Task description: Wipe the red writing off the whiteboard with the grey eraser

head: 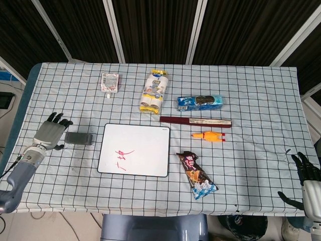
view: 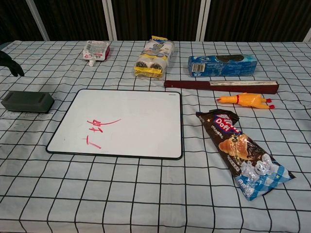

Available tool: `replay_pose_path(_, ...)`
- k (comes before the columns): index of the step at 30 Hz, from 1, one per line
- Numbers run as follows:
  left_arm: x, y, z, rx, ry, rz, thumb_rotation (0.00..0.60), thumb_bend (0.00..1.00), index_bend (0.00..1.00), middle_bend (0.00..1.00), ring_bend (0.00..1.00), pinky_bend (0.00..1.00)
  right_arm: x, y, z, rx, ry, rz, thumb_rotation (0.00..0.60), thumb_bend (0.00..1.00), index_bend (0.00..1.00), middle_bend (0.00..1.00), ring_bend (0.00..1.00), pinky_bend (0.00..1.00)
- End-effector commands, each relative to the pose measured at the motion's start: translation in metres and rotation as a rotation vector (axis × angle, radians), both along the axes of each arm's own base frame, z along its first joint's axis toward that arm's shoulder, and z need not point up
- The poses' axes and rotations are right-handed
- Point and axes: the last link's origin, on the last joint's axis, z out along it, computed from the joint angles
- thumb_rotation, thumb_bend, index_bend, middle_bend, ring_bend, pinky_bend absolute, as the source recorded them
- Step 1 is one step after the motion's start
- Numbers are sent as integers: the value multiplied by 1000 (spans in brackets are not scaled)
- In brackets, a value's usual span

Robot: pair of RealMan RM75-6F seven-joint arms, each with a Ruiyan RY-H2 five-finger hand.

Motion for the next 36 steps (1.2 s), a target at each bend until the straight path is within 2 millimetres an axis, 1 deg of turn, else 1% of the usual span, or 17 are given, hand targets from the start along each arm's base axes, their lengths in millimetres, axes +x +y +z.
replay_pose_path(1,1,1,-7,-13,7,-16,600,151,255,240,0,8,0,0,0,1,0,0,600,131,6,38,142,187)
replay_pose_path(10,4,8,-24,-18,14,-47,600,161,323,303,0,9,-1,0,1,-1,-1,-3,600,131,6,38,142,187)
replay_pose_path(15,8,9,-27,-14,9,-66,600,166,336,318,0,9,-1,-1,1,1,-1,-5,600,131,6,38,142,187)
replay_pose_path(21,7,9,-33,-25,23,-72,600,175,343,328,0,9,-1,0,1,2,-2,-7,600,131,6,38,142,187)
replay_pose_path(29,6,10,-36,-26,22,-77,600,192,383,343,0,9,-1,-1,1,3,-2,-8,600,131,6,38,142,187)
replay_pose_path(36,4,11,-38,-23,33,-81,600,194,389,358,0,9,-1,-1,1,3,-5,-10,600,132,6,38,142,187)
